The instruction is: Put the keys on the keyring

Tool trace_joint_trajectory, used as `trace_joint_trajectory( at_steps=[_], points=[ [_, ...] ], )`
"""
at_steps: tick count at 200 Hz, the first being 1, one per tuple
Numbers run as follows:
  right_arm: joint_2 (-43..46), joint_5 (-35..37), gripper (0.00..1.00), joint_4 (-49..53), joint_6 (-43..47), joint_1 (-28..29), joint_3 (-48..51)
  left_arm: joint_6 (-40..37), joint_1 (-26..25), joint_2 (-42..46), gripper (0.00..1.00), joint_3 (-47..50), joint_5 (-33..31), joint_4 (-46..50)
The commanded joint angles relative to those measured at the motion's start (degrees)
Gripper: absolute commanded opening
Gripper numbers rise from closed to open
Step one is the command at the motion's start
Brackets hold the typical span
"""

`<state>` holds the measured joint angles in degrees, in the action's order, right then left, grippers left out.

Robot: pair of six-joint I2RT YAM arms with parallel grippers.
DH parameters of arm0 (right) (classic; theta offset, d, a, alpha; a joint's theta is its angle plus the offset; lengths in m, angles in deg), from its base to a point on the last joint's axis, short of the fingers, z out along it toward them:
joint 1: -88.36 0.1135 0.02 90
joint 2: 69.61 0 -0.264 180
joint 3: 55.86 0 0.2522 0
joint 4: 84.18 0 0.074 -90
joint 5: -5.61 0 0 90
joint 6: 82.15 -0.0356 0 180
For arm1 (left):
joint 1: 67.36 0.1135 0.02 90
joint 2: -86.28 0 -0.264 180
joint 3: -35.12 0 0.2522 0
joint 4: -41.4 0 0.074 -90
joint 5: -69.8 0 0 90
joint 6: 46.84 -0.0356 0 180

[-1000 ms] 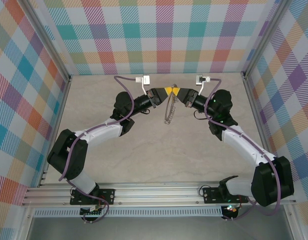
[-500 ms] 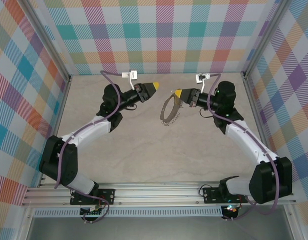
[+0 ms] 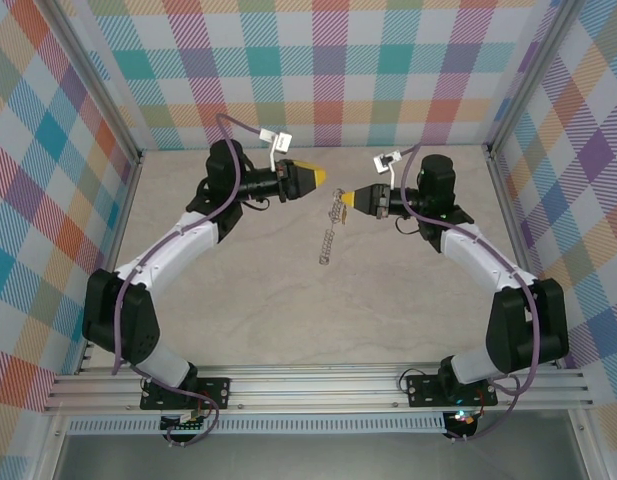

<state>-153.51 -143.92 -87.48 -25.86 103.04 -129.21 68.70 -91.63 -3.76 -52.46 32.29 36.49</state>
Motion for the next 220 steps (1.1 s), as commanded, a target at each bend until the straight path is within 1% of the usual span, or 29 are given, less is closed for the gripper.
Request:
trace_joint_trajectory(
  at_steps=[1, 38, 57, 97, 220],
  points=[
    [-0.47, -4.01, 0.00, -4.83, -0.64, -0.31, -2.72, -4.77, 0.72, -1.51, 0.38, -2.27, 5.01, 6.03],
    [-1.00, -4.81, 0.00, -7.61, -2.61, -0.26, -2.79, -5.39, 0.71, -3.09, 0.37, -3.50, 6.83, 7.25],
    [-1.00, -4.77, 0.00, -8.23, -2.96, -0.26, -2.81, -4.74, 0.63, -3.77, 0.35, -3.87, 7.74, 6.58],
    [-1.17, -4.81, 0.00, -9.78, -4.05, -0.27, -2.63, -2.86, 0.50, -4.90, 0.34, -3.97, 9.08, 4.37],
    [-2.15, -4.29, 0.00, -12.11, -5.57, -0.22, -1.58, -2.47, -1.17, -5.06, 0.34, -4.58, 8.94, 3.36]
  ],
)
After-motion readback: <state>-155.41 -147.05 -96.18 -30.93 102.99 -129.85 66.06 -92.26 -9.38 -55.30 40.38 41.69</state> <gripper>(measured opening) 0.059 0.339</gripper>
